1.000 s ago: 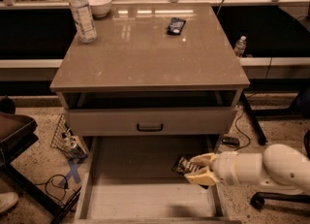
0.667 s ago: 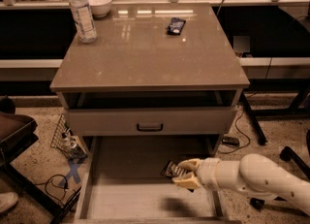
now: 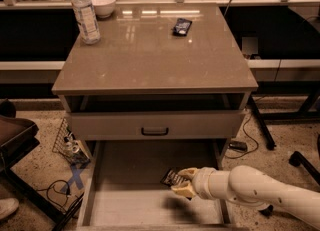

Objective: Place rxbar chocolate into middle drawer

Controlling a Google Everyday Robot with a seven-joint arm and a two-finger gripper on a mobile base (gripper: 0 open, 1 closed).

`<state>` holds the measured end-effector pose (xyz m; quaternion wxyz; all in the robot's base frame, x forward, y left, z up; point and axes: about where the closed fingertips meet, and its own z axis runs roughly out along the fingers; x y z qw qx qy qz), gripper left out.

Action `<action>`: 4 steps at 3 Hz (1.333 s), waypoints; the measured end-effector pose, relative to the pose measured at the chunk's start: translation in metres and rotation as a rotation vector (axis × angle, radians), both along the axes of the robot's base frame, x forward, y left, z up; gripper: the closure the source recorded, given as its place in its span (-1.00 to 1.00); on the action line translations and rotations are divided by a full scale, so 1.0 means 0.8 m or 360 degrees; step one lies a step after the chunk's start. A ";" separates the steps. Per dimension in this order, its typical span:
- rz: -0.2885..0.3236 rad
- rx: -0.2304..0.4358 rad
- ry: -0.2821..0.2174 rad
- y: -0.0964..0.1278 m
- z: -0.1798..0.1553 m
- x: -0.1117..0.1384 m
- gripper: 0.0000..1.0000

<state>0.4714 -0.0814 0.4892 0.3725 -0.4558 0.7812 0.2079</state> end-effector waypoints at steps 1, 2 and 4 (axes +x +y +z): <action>-0.0005 0.0000 -0.0007 0.001 0.000 0.002 0.62; 0.0000 0.0002 -0.0005 0.003 -0.001 0.001 0.16; 0.0008 0.0005 -0.0002 0.006 -0.001 0.001 -0.76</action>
Offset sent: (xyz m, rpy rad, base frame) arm 0.0015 0.0009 -0.0002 0.0000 -0.0040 -0.0029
